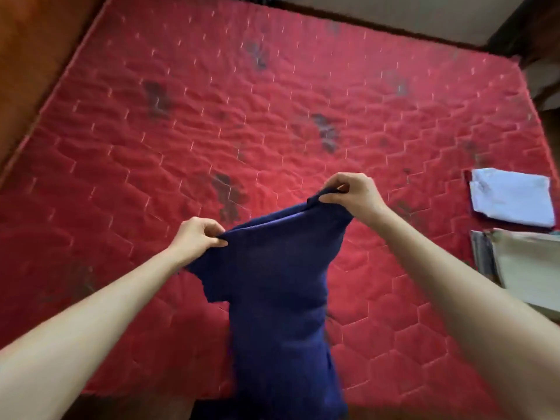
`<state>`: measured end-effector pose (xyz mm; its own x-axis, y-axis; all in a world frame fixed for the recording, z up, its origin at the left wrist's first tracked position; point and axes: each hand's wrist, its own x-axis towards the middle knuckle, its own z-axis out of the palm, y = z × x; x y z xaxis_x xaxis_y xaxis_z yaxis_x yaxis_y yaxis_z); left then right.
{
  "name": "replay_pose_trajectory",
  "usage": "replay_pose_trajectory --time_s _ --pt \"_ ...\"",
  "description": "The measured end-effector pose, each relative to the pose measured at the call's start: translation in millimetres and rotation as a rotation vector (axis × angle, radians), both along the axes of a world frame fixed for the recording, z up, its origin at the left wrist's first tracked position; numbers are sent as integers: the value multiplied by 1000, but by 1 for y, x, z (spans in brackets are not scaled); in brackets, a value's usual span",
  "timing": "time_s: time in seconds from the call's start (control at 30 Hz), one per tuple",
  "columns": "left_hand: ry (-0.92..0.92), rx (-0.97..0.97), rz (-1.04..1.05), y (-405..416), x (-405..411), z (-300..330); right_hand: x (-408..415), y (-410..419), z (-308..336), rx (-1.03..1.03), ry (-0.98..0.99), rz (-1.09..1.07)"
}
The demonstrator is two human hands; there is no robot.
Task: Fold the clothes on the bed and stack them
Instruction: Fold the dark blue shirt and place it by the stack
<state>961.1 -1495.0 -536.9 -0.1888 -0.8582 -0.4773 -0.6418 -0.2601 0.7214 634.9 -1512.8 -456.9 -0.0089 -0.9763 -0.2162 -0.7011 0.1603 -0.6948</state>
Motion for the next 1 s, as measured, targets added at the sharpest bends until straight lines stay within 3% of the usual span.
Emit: replay_pose_trajectory --time_s 0.17,0.3,0.4,0.43,0.57,0.67,0.77,0.9,1.0 --pt "9 56 -25 -94 0 -86 -17 -92 -100 59 -75 -28" --pt "42 93 -99 -174 1 -102 -31 -186 -119 87 -57 56" --pt "61 1 -98 -243 -10 -103 -36 -264 -129 6 10 27" --pt "5 -78 -86 -266 -15 -107 -36 -289 -134 -28 39 -28" --pt "-526 -334 -72 -324 -39 -123 -34 -347 -161 -5 59 -348" --pt "-599 -462 -44 -313 -72 -130 -26 -334 -190 34 126 -390" --pt "-586 -556 -171 -260 -115 -147 -12 -282 -221 45 176 -212" --pt "-607 -605 -343 -167 -156 -180 -5 -199 -257 30 425 -13" --pt "-649 -542 -353 -115 -151 -210 -8 -143 -280 18 566 51"
